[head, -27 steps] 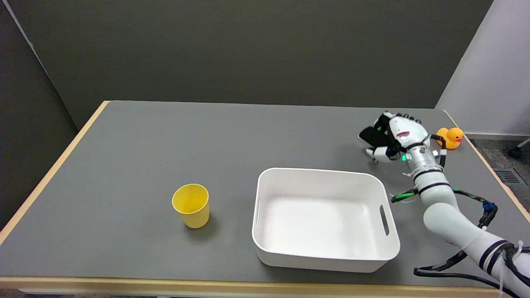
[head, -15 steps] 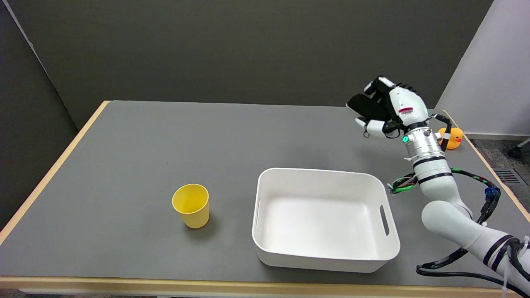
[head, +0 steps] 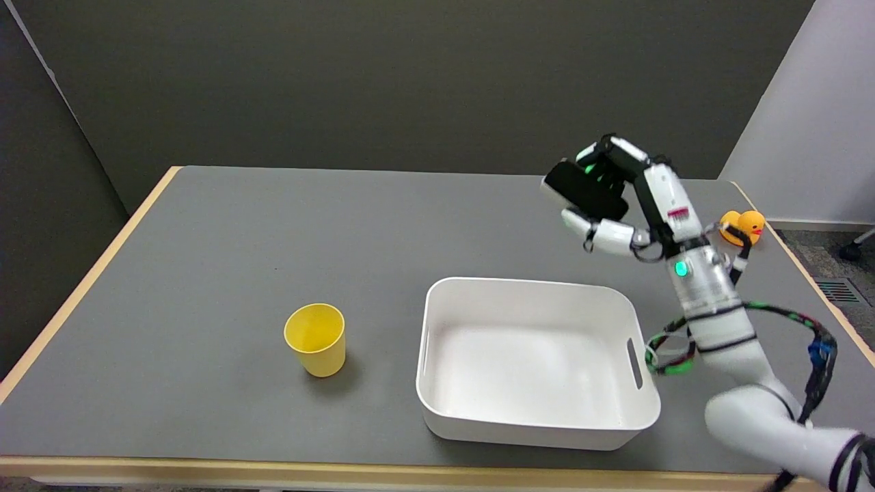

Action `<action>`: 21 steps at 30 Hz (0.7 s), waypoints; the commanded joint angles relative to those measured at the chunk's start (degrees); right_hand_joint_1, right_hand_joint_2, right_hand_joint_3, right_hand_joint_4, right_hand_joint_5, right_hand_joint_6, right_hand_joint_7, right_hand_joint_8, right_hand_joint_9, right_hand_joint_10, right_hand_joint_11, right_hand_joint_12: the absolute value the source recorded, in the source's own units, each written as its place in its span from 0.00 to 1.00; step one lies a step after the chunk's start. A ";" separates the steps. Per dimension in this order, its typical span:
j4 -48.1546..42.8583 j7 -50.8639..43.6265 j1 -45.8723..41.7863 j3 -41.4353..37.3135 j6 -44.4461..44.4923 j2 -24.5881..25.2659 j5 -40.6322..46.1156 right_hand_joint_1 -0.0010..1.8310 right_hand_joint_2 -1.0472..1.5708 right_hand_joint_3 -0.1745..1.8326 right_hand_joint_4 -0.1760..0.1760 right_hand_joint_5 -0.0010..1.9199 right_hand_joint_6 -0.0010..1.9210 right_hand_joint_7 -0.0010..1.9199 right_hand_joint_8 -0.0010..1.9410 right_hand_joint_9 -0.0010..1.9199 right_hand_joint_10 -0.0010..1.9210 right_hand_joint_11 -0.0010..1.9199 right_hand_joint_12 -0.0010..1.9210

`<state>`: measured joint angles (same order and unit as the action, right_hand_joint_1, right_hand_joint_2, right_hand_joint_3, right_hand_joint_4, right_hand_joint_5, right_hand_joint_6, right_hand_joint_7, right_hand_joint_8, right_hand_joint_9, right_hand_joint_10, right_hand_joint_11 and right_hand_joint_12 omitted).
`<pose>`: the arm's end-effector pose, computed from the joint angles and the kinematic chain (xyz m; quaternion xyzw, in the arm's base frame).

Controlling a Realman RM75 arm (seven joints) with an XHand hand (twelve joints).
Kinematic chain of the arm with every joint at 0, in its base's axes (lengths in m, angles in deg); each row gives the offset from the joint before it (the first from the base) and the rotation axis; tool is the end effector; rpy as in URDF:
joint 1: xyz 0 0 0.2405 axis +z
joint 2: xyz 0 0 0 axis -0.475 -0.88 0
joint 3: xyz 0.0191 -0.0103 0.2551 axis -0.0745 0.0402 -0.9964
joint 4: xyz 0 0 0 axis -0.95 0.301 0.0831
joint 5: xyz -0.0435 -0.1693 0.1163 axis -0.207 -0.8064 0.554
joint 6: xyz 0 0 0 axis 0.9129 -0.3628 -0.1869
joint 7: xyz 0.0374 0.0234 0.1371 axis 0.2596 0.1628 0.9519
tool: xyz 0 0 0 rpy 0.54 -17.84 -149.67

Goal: Place the blackboard eraser into the white container.

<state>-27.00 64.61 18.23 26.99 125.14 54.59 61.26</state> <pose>-0.2199 -0.2794 0.3930 0.6707 -0.0627 0.3980 0.6227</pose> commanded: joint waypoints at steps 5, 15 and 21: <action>13.13 28.96 -16.42 15.30 38.13 4.92 -15.34 0.81 0.77 0.35 0.35 0.22 0.53 0.39 0.78 0.38 0.81 0.38 0.93; 18.64 33.50 -17.15 15.58 37.62 6.52 -14.62 0.81 0.77 0.35 0.31 0.22 0.53 0.38 0.79 0.37 0.82 0.37 0.94; 17.77 34.32 -14.15 14.94 34.78 4.84 -14.54 0.76 0.79 0.30 0.24 0.21 0.52 0.39 0.76 0.40 0.84 0.33 0.97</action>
<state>-14.38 90.20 4.82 39.14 155.03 58.97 49.26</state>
